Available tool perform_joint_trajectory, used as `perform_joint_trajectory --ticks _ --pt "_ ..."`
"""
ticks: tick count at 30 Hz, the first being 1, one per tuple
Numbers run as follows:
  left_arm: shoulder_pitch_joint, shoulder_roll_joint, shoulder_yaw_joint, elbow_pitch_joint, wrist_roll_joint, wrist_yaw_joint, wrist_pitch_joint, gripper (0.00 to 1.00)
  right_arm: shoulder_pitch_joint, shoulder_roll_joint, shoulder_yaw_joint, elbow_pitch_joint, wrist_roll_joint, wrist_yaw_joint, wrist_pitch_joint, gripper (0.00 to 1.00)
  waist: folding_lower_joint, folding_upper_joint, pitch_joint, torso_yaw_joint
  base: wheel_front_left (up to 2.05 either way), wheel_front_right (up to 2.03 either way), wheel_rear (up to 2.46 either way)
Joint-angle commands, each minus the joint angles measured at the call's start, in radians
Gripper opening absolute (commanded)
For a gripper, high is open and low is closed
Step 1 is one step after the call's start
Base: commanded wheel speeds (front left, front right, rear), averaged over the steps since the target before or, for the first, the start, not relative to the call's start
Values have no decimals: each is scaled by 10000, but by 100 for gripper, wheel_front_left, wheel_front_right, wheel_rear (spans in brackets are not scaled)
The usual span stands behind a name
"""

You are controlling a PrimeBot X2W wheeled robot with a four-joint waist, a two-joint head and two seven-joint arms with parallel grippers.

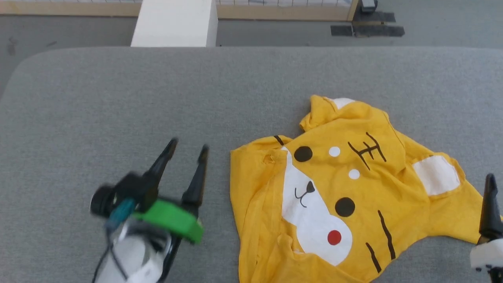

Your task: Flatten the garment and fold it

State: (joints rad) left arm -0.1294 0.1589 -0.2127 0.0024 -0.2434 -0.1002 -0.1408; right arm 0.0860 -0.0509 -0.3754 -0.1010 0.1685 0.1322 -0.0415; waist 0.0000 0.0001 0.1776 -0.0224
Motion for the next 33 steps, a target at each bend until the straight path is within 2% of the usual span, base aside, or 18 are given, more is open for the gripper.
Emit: perform_joint_trajectory --ticks 1,7,13,21,26,27,28,29,33 --pt "-769 218 -262 130 199 -125 366 100 -283 5 -22 -98 17 -15 -28 100 0 -1 403 -92 0 0 0" --pt "-3480 767 -2080 1115 67 -293 2122 100 -647 6 2 -390 -17 -15 90 100 0 -1 1053 -96 0 0 0" --pt "-5569 1228 -4309 2399 -1044 -301 3510 100 -899 6 148 -598 23 -15 211 100 0 -1 1610 -289 0 0 0" --pt "-6850 1680 -6092 4054 -2396 -303 4864 100 -1028 6 402 -653 119 -15 282 100 0 -1 2093 -763 0 0 0" --pt "-7325 2038 -7436 4445 -3203 -304 5704 100 -1041 6 488 -587 147 -15 269 100 0 -1 2267 -947 0 0 0" --pt "-7420 2138 -7778 4443 -3395 -304 5850 96 -1045 6 503 -574 151 -15 261 100 0 -1 2285 -967 0 0 0" --pt "-7496 2210 -7994 4413 -3536 -304 5864 16 -1048 6 518 -561 154 -15 255 100 0 -1 2292 -982 0 0 0" --pt "-7564 2282 -8136 4399 -3730 -304 5794 0 -1053 6 533 -539 154 -15 246 100 0 -1 2285 -988 0 0 0" --pt "-7688 2270 -7825 4535 -4096 -282 4848 0 -1054 6 543 -454 142 -15 236 100 0 -1 2090 -849 0 0 0"
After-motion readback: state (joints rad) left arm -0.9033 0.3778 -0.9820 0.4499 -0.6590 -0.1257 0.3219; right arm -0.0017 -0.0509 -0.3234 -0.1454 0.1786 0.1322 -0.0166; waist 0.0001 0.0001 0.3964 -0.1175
